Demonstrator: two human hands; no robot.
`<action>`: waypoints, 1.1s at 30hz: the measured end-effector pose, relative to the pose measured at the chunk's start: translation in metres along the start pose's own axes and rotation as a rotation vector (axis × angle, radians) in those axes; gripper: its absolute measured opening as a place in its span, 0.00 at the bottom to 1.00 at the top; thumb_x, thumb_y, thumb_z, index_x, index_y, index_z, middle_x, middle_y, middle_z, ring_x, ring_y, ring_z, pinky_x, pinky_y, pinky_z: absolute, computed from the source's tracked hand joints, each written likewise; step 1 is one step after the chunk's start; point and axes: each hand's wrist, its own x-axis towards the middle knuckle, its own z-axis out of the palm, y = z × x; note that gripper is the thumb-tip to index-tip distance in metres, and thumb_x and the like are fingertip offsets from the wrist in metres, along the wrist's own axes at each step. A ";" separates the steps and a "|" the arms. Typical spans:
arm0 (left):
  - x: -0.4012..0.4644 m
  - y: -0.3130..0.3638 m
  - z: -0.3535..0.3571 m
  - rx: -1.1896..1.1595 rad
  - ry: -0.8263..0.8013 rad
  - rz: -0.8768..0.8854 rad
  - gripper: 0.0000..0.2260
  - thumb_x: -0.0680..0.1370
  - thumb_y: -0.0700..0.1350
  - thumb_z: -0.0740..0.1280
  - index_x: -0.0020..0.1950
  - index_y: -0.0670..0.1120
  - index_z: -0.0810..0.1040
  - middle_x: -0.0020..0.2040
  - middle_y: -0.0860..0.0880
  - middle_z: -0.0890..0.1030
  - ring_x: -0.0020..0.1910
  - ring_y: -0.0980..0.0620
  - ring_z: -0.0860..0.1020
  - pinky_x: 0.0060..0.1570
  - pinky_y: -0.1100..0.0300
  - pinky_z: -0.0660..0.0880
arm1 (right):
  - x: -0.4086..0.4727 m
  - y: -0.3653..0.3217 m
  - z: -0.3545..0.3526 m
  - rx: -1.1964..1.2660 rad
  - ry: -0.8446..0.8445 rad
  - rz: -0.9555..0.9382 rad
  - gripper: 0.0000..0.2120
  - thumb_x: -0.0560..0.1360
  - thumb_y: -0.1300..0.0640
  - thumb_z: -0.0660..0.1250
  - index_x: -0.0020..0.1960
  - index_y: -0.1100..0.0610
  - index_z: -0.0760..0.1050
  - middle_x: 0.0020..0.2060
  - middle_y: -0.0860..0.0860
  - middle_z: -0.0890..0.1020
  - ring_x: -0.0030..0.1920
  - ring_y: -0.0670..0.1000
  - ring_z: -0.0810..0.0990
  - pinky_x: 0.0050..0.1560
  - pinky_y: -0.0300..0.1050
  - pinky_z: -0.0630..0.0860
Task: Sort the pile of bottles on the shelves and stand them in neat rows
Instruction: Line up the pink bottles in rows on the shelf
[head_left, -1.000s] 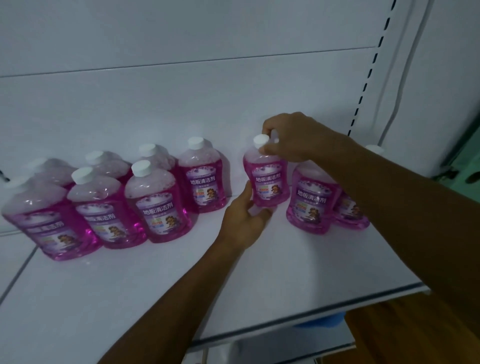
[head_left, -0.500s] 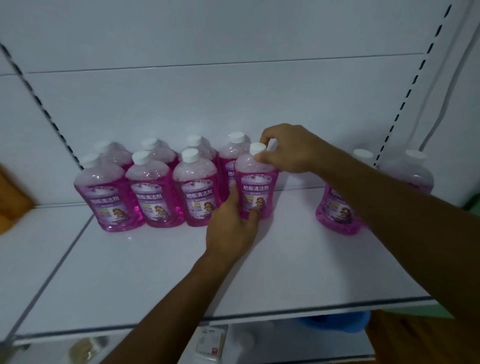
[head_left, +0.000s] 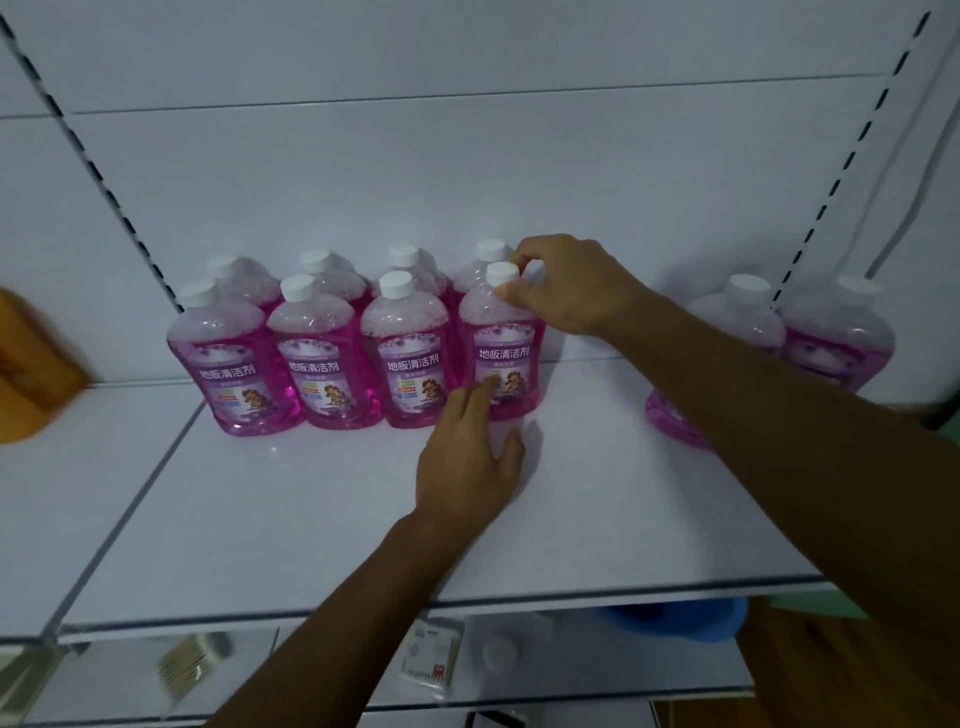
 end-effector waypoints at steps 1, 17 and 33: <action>-0.001 0.000 0.001 -0.001 -0.020 -0.001 0.23 0.75 0.45 0.68 0.70 0.43 0.70 0.62 0.46 0.76 0.59 0.48 0.75 0.52 0.63 0.69 | -0.001 0.002 0.002 -0.003 0.008 0.003 0.12 0.73 0.42 0.69 0.51 0.49 0.75 0.46 0.47 0.78 0.49 0.52 0.78 0.46 0.43 0.70; 0.027 0.079 0.069 -0.479 -0.489 -0.025 0.26 0.78 0.47 0.68 0.74 0.52 0.63 0.66 0.55 0.71 0.58 0.55 0.73 0.53 0.65 0.71 | -0.080 0.076 -0.097 -0.309 0.001 0.141 0.29 0.73 0.43 0.70 0.68 0.55 0.68 0.63 0.54 0.75 0.60 0.54 0.75 0.56 0.46 0.71; 0.037 0.069 0.081 -0.611 -0.439 -0.102 0.22 0.78 0.43 0.67 0.66 0.61 0.63 0.57 0.66 0.72 0.51 0.72 0.72 0.43 0.81 0.69 | -0.055 0.096 -0.067 -0.188 0.012 -0.008 0.25 0.70 0.65 0.72 0.63 0.53 0.68 0.51 0.56 0.79 0.45 0.55 0.76 0.42 0.47 0.75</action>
